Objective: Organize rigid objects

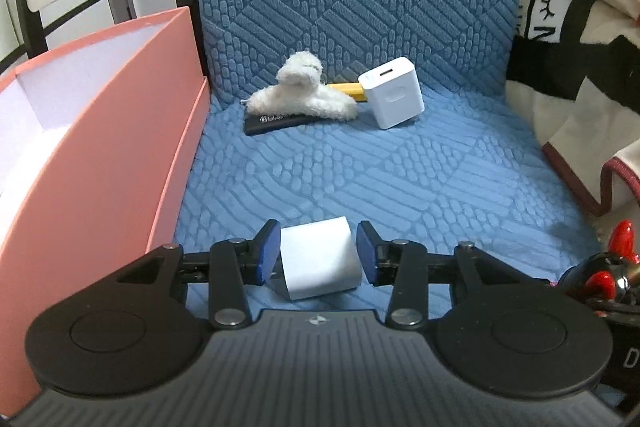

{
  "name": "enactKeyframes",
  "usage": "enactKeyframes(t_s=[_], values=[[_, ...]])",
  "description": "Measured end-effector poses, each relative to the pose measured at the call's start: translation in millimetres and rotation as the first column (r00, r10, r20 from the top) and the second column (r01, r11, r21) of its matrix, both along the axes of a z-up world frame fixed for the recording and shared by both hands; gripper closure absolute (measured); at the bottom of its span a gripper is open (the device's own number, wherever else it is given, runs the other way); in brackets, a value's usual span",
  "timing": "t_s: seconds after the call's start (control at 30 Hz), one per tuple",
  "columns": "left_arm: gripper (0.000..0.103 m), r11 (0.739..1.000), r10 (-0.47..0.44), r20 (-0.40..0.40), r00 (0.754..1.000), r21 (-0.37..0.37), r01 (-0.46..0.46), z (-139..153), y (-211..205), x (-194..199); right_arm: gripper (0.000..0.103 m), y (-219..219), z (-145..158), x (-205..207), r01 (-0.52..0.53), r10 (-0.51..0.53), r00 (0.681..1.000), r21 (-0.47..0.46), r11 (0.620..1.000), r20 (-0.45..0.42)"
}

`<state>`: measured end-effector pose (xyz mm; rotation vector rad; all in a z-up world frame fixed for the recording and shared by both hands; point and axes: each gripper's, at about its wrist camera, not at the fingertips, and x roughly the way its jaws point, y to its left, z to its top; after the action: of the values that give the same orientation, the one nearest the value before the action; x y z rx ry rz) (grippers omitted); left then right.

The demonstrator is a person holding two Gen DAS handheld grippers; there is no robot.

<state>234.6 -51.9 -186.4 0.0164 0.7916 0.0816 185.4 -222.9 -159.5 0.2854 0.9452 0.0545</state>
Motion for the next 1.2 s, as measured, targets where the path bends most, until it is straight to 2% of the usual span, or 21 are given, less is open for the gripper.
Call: enactKeyframes(t_s=[0.2,0.33,0.73,0.93,1.2], values=[[0.055,1.000,-0.001,-0.004,1.000,0.008,0.001,0.0,0.4,-1.3,0.042,1.0,-0.7,0.0,0.000,0.000,1.000,-0.017,1.000,0.003],[0.056,1.000,0.013,-0.010,1.000,-0.017,-0.013,1.2,4.0,-3.6,0.042,1.6,-0.1,0.0,-0.003,0.004,1.000,-0.025,1.000,0.005],[0.057,0.986,0.035,-0.063,0.997,-0.159,-0.044,12.3,24.8,-25.9,0.042,8.8,8.8,-7.3,-0.052,0.053,0.998,-0.055,0.997,0.026],[0.057,0.983,0.019,-0.082,0.996,-0.181,-0.033,24.9,30.2,-47.8,0.042,5.6,16.0,-18.3,-0.060,0.060,0.998,-0.019,0.998,0.000],[0.057,0.974,0.001,-0.098,0.995,-0.225,-0.023,58.4,41.8,-69.0,0.042,0.0,40.2,-34.2,-0.077,0.077,0.997,0.001,0.997,-0.021]])
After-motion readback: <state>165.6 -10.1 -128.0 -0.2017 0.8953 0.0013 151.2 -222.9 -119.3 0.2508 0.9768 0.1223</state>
